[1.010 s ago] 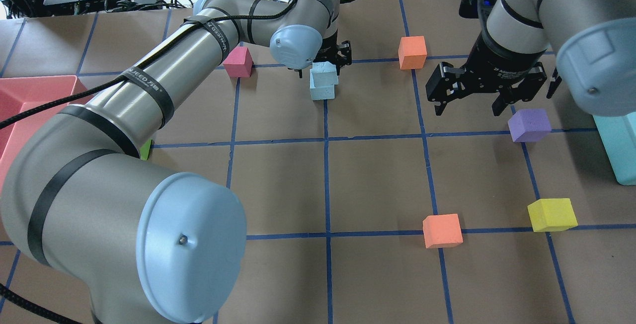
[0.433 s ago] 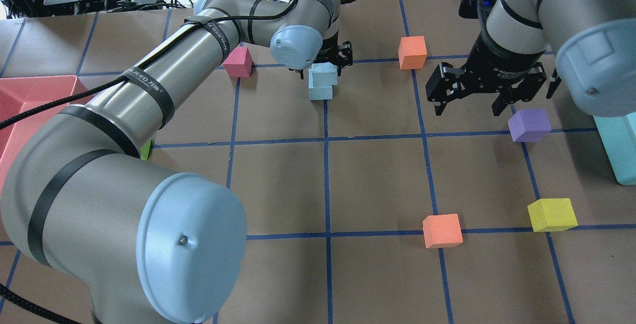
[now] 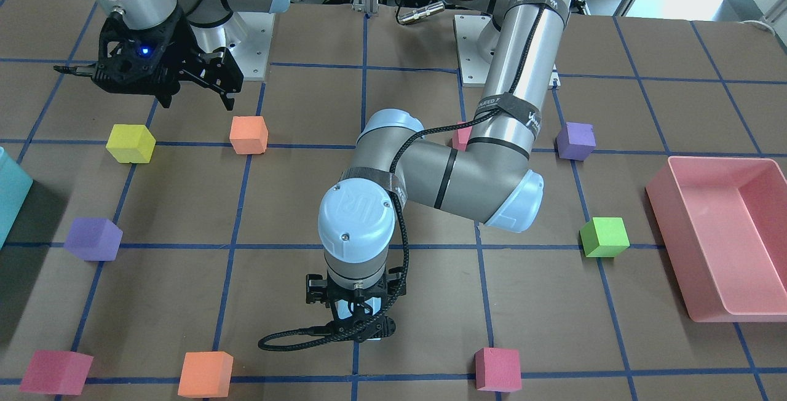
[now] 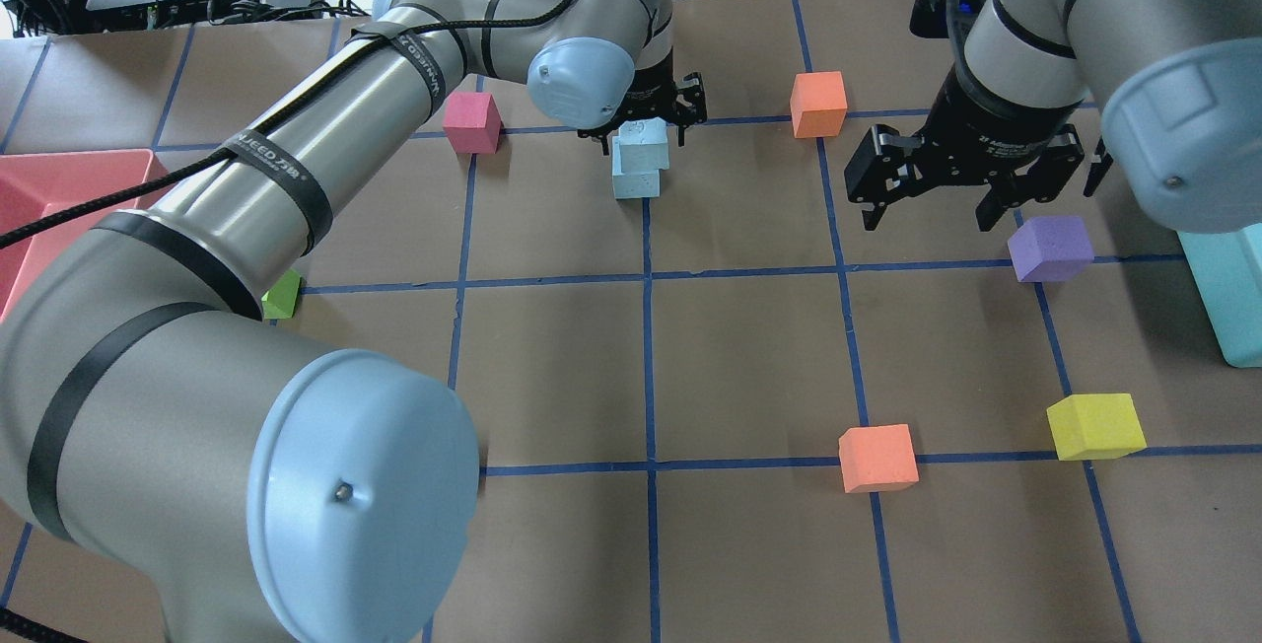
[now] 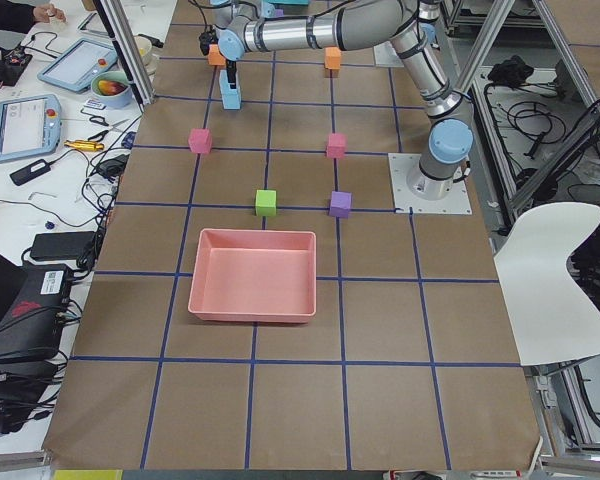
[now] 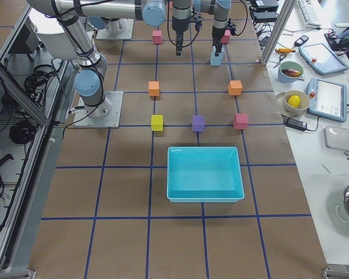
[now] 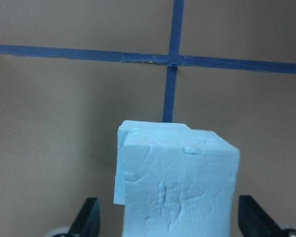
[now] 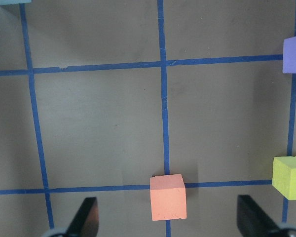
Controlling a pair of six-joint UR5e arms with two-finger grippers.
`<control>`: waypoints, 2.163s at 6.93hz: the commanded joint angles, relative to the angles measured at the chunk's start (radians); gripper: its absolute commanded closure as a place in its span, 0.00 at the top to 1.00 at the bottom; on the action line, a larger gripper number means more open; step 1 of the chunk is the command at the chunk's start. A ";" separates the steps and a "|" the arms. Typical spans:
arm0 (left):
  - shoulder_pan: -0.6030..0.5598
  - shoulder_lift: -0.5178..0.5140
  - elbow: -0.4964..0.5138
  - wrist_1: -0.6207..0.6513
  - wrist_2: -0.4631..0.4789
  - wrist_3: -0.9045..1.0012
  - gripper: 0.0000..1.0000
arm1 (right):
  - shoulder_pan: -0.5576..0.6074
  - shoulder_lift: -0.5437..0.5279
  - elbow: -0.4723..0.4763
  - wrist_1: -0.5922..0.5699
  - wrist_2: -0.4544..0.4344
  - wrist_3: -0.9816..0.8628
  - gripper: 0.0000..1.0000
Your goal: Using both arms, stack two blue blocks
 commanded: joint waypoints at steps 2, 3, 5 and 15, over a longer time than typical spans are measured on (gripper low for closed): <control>0.067 0.097 0.005 -0.090 -0.115 0.004 1.00 | -0.001 0.000 0.001 0.000 -0.002 0.000 1.00; 0.082 0.139 0.004 -0.150 -0.113 0.015 1.00 | 0.000 0.000 0.003 -0.001 -0.006 0.000 1.00; 0.142 0.258 -0.021 -0.317 0.061 0.233 1.00 | 0.000 0.000 0.001 -0.003 -0.006 -0.002 1.00; 0.328 0.745 -0.474 -0.214 0.066 0.458 1.00 | 0.000 -0.002 -0.005 -0.007 -0.014 -0.004 1.00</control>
